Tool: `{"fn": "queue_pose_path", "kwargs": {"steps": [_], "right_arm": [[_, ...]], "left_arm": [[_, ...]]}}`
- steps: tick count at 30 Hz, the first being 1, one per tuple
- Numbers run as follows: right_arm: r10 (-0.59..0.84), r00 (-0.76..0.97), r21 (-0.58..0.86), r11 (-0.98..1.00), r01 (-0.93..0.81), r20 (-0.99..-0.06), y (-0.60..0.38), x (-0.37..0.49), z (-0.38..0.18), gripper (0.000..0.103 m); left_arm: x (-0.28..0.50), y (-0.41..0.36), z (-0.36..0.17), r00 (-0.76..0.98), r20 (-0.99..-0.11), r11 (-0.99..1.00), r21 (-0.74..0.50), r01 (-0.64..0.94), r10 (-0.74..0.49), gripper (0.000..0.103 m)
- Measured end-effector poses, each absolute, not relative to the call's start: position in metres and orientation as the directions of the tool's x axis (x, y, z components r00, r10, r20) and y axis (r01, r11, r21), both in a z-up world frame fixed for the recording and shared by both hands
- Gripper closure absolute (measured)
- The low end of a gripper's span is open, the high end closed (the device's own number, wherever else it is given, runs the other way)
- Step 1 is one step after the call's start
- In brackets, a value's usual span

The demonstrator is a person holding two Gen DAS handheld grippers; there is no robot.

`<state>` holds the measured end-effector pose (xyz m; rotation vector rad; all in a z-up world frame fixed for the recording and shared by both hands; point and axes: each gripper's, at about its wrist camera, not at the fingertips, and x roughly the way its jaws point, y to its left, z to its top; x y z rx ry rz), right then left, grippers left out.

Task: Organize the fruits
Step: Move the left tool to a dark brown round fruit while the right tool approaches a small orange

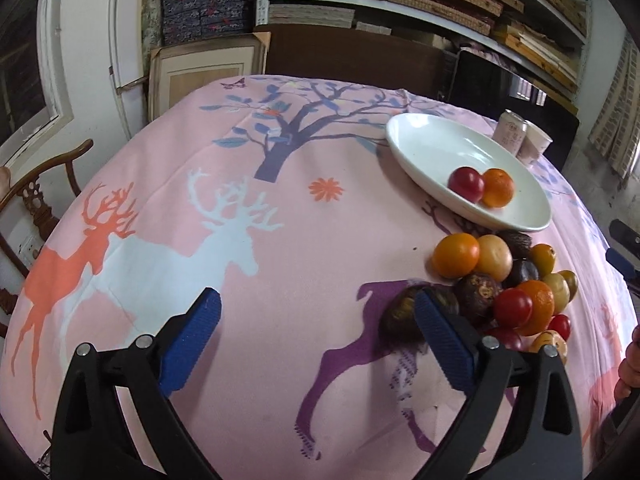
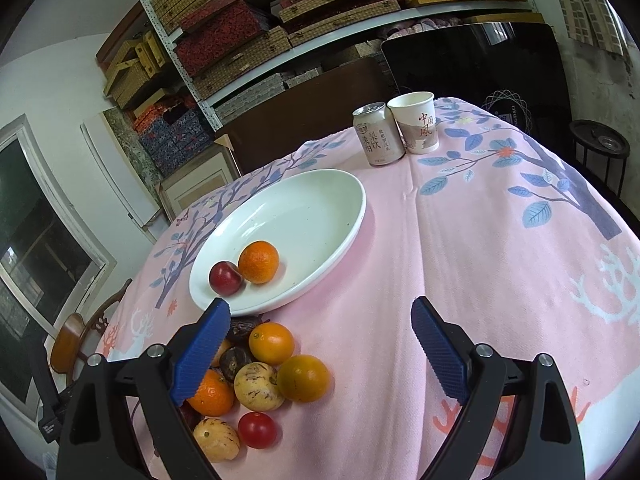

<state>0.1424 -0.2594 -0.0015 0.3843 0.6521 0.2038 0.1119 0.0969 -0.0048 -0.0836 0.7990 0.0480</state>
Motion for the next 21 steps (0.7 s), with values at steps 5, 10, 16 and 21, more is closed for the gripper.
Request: {"fn": "queue_pose_path", "kwargs": {"steps": [5, 10, 16, 21], "right_arm": [[0.298, 0.775, 0.397, 0.915, -0.066, -0.558, -0.256, 0.142, -0.002, 0.010], [0.296, 0.773, 0.391, 0.918, -0.068, -0.561, -0.255, 0.142, -0.002, 0.010], [0.293, 0.770, 0.373, 0.925, -0.076, -0.568, -0.251, 0.142, -0.003, 0.010], [0.291, 0.766, 0.362, 0.928, -0.081, -0.573, -0.248, 0.142, -0.004, 0.010]], "left_arm": [[0.108, 0.072, -0.008, 0.699, -0.715, 1.000, 0.022, 0.003, 0.013, 0.007], [0.106, 0.053, -0.012, 0.695, -0.719, 0.995, 0.076, 0.071, 0.005, 0.007], [0.109, 0.039, -0.023, 0.671, -0.742, 0.986, 0.113, 0.124, 0.001, 0.007], [0.114, 0.041, -0.024, 0.664, -0.747, 0.988, 0.064, 0.143, -0.048, 0.008]]}}
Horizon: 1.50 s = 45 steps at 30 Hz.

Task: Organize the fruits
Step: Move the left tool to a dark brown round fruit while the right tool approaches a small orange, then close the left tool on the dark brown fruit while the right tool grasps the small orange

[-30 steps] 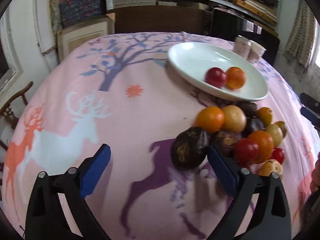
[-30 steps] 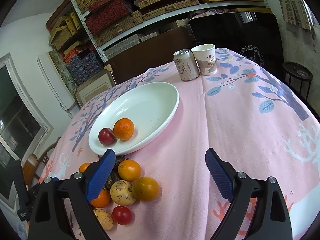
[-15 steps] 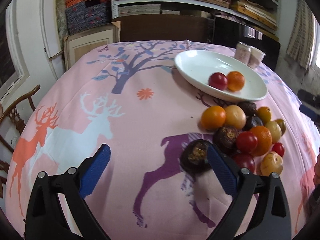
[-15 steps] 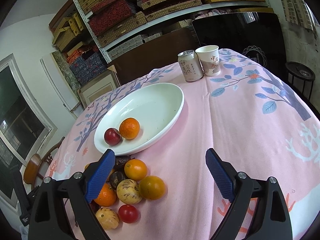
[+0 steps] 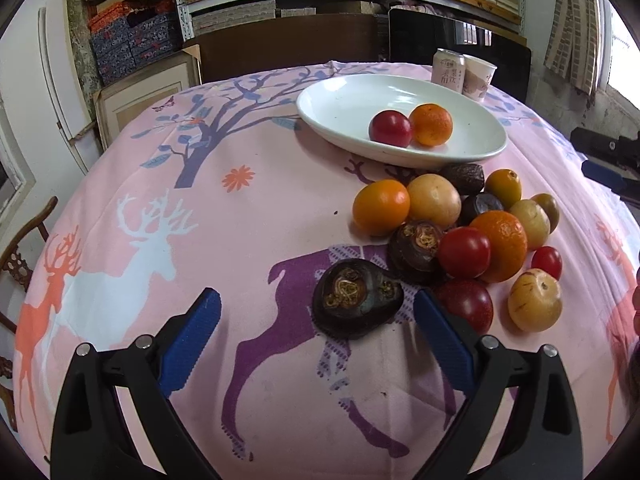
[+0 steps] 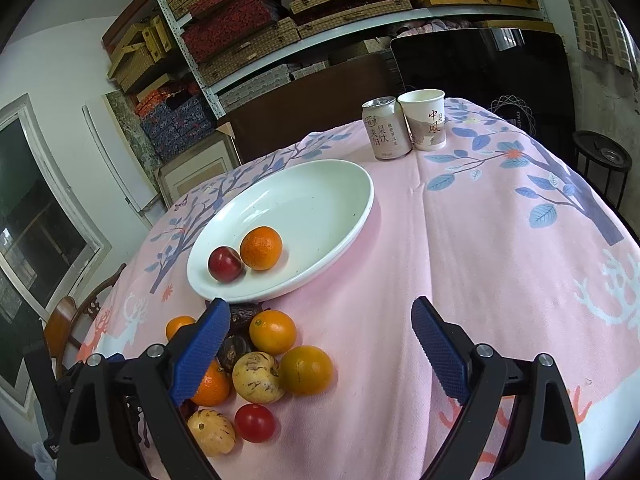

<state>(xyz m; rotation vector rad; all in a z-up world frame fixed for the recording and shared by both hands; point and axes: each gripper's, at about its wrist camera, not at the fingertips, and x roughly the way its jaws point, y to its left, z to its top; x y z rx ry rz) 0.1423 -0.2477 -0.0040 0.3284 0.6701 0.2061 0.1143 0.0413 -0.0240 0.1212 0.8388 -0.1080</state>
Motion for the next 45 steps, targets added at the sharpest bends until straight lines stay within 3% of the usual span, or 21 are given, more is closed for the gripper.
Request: {"fn": "queue_pose_path", "kwargs": {"steps": [5, 8, 15, 19, 30, 36, 38, 41, 45], "right_arm": [[0.285, 0.755, 0.348, 0.934, -0.080, -0.591, -0.245, 0.144, -0.007, 0.010], [0.274, 0.746, 0.331, 0.941, -0.076, -0.607, -0.244, 0.145, -0.009, 0.010], [0.270, 0.732, 0.332, 0.941, -0.063, -0.625, -0.248, 0.141, -0.016, 0.010], [0.273, 0.729, 0.325, 0.943, -0.073, -0.628, -0.246, 0.140, -0.016, 0.010], [0.226, 0.680, 0.216, 0.971, -0.101, -0.698, -0.226, 0.137, -0.028, 0.010], [0.215, 0.667, 0.181, 0.976, -0.121, -0.713, -0.217, 0.137, -0.035, 0.028], [0.232, 0.661, 0.191, 0.972, -0.135, -0.714, -0.216, 0.138, -0.036, 0.049], [0.308, 0.634, 0.253, 0.951, -0.179, -0.710, -0.215, 0.138, -0.037, 0.068], [0.318, 0.631, 0.265, 0.947, -0.181, -0.708, -0.215, 0.139, -0.038, 0.067]], "left_arm": [[0.120, 0.039, -0.024, 0.648, -0.747, 0.981, -0.028, 0.194, -0.149, 0.033], [0.123, 0.039, -0.025, 0.639, -0.748, 0.977, -0.058, 0.206, -0.179, 0.040], [0.123, 0.052, -0.027, 0.646, -0.759, 0.989, 0.019, 0.145, -0.080, 0.038], [0.120, 0.049, -0.025, 0.681, -0.731, 0.983, 0.157, 0.094, 0.052, 0.018], [0.134, 0.060, -0.032, 0.624, -0.778, 0.995, -0.019, 0.102, -0.078, 0.026], [0.141, 0.062, -0.037, 0.607, -0.792, 0.997, -0.026, 0.078, -0.068, 0.028], [0.140, 0.061, -0.036, 0.607, -0.792, 0.997, -0.022, 0.078, -0.065, 0.028], [0.140, 0.060, -0.036, 0.606, -0.793, 0.997, -0.018, 0.080, -0.063, 0.028], [0.139, 0.059, -0.036, 0.605, -0.793, 0.996, -0.017, 0.083, -0.064, 0.028]]}}
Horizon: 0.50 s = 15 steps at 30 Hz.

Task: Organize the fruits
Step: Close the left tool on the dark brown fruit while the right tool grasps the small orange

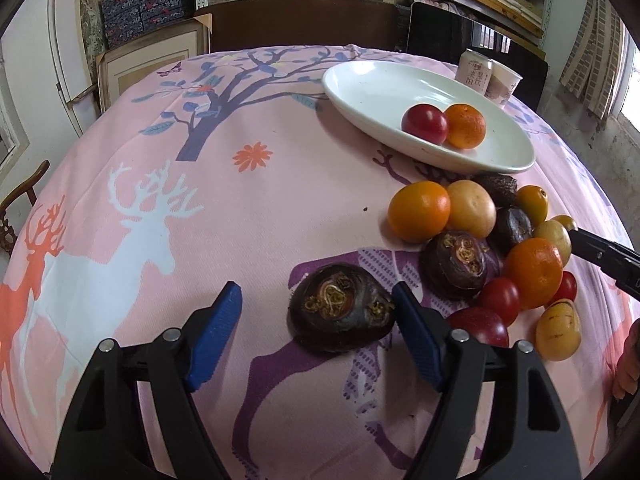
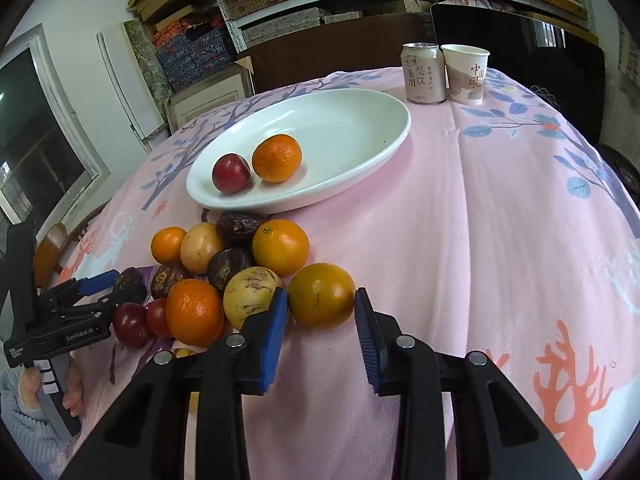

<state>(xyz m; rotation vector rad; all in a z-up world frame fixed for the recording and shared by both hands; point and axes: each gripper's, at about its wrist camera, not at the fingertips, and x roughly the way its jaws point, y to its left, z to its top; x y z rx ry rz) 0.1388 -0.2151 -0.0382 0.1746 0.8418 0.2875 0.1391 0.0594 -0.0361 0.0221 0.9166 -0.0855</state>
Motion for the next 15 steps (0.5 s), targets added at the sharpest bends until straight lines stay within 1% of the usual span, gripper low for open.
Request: {"fn": "queue_pose_path", "kwargs": {"steps": [5, 9, 12, 13, 15], "right_arm": [[0.388, 0.592, 0.366, 0.916, -0.164, -0.706, -0.2222, 0.1487, -0.0458, 0.064], [0.398, 0.588, 0.380, 0.911, -0.162, -0.704, -0.2227, 0.1479, -0.0479, 0.064], [0.397, 0.589, 0.378, 0.912, -0.162, -0.704, -0.2221, 0.1468, -0.0477, 0.065], [0.394, 0.589, 0.374, 0.913, -0.163, -0.705, -0.2222, 0.1469, -0.0475, 0.065], [0.384, 0.597, 0.365, 0.917, -0.160, -0.705, -0.2227, 0.1463, -0.0465, 0.065]], "left_arm": [[0.1387, 0.0599, -0.0362, 0.606, -0.793, 0.996, -0.018, 0.084, -0.065, 0.028], [0.1382, 0.0591, -0.0363, 0.608, -0.791, 0.996, -0.018, 0.085, -0.066, 0.029], [0.1353, 0.0589, -0.0356, 0.612, -0.788, 0.997, -0.012, 0.083, -0.060, 0.039], [0.1340, 0.0588, -0.0350, 0.615, -0.787, 0.997, -0.012, 0.082, -0.060, 0.045], [0.1333, 0.0610, -0.0345, 0.617, -0.784, 0.997, -0.020, 0.078, -0.064, 0.051]]}}
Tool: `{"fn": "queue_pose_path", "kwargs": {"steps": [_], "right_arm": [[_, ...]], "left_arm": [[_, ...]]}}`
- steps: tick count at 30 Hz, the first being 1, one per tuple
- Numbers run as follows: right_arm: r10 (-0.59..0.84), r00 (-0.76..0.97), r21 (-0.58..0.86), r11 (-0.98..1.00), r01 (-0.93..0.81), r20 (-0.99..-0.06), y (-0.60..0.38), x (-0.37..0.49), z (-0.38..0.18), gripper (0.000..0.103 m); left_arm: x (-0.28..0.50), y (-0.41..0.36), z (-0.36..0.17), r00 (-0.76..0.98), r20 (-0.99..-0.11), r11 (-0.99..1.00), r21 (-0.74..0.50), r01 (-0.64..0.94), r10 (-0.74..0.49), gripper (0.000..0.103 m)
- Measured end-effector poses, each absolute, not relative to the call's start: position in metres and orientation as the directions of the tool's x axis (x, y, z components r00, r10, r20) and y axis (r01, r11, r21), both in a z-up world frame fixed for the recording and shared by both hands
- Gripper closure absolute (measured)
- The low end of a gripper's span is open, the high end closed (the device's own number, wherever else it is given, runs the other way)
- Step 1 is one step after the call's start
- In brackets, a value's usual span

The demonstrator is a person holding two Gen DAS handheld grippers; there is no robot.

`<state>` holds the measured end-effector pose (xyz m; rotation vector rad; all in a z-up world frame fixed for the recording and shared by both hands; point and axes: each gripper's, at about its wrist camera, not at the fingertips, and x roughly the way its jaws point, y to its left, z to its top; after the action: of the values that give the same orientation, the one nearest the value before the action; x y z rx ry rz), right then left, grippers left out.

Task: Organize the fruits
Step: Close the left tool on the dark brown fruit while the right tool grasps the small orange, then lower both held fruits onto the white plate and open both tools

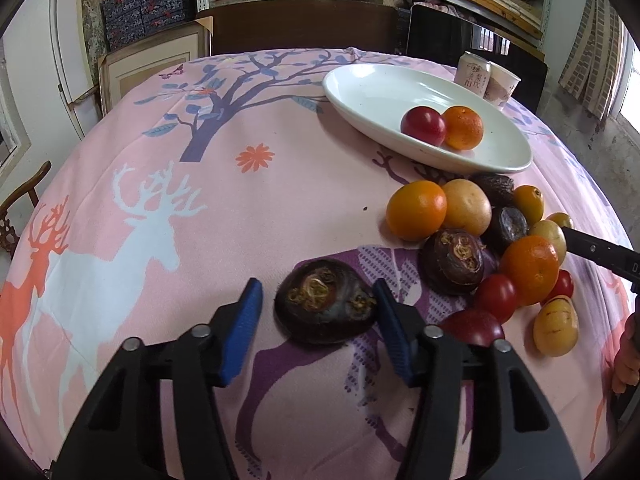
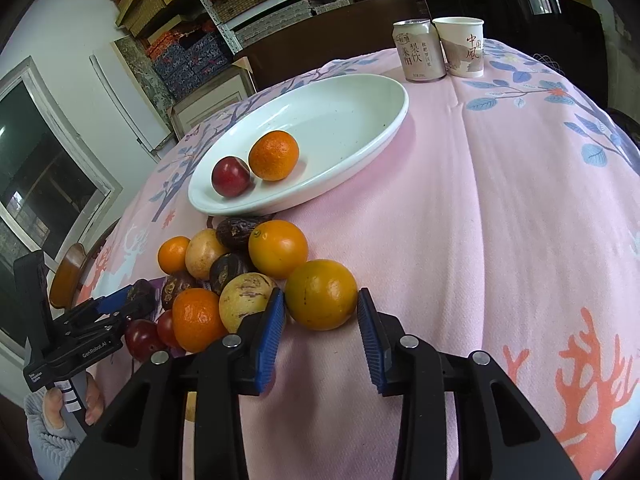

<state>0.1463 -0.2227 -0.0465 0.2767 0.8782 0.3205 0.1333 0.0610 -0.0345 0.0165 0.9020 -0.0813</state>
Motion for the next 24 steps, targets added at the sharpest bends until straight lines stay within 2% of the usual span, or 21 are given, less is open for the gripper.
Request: {"fn": "queue_pose_path", "kwargs": {"steps": [1, 8, 15, 20, 24], "right_arm": [[0.380, 0.602, 0.365, 0.918, -0.155, -0.702, -0.224, 0.146, -0.046, 0.065], [0.364, 0.630, 0.370, 0.920, -0.129, -0.686, -0.233, 0.144, -0.042, 0.065], [0.344, 0.677, 0.356, 0.926, -0.127, -0.651, -0.237, 0.138, -0.030, 0.065], [0.333, 0.727, 0.360, 0.924, -0.127, -0.600, -0.242, 0.139, -0.010, 0.065], [0.343, 0.717, 0.373, 0.919, -0.123, -0.607, -0.241, 0.170, 0.007, 0.065]], "left_arm": [[0.133, 0.063, -0.034, 0.618, -0.783, 0.997, -0.026, 0.072, -0.065, 0.055], [0.131, 0.070, -0.031, 0.630, -0.775, 0.998, -0.035, 0.046, -0.057, 0.055], [0.127, 0.072, -0.009, 0.691, -0.721, 0.999, -0.041, 0.032, -0.052, 0.055], [0.154, 0.061, 0.020, 0.708, -0.701, 0.996, -0.071, 0.047, -0.083, 0.055], [0.197, 0.041, 0.042, 0.725, -0.681, 0.994, -0.082, 0.065, -0.104, 0.055]]}}
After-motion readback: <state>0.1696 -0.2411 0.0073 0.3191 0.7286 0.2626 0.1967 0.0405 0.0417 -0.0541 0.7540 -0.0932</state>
